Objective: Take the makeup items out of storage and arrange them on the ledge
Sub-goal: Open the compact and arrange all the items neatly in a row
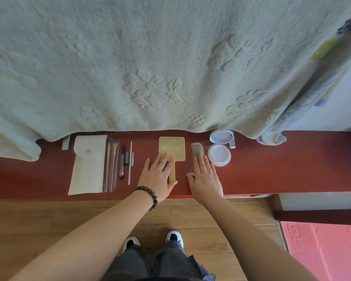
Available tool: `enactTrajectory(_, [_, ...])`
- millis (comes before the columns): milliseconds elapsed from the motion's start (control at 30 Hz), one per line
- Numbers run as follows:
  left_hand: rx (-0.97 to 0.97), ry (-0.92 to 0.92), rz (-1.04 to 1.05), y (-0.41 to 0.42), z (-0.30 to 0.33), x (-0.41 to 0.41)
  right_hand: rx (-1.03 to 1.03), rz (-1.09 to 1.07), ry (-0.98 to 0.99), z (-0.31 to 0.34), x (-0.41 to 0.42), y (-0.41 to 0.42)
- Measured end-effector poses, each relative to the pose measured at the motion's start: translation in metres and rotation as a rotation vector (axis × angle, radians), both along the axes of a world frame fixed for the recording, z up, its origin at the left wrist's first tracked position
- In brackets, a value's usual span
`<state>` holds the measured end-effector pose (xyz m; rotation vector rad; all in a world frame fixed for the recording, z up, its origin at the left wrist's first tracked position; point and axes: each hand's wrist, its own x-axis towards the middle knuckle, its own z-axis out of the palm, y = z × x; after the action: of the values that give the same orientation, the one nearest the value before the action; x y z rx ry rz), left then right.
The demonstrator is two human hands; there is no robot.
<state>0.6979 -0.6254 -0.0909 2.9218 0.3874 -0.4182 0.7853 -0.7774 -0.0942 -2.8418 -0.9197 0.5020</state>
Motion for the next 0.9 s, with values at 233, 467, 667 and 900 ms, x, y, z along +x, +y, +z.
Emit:
enactTrajectory(233, [-0.054, -0.172, 0.141, 0.016, 0.013, -0.022, 0.078, -0.012, -0.047, 0.007, -0.012, 0.015])
enactTrajectory(467, [0.101, -0.298, 0.384, 0.088, 0.015, -0.092, 0.192, 0.260, 0.057, 0.018, -0.064, 0.096])
enactTrajectory(667, [0.048, 0.013, 0.451, 0.127, 0.005, -0.121, 0.046, 0.343, 0.099, 0.009, -0.080, 0.147])
enactTrajectory(900, [-0.017, 0.035, 0.418, 0.126, -0.001, -0.122, 0.034, 0.326, 0.101, 0.003, -0.085, 0.151])
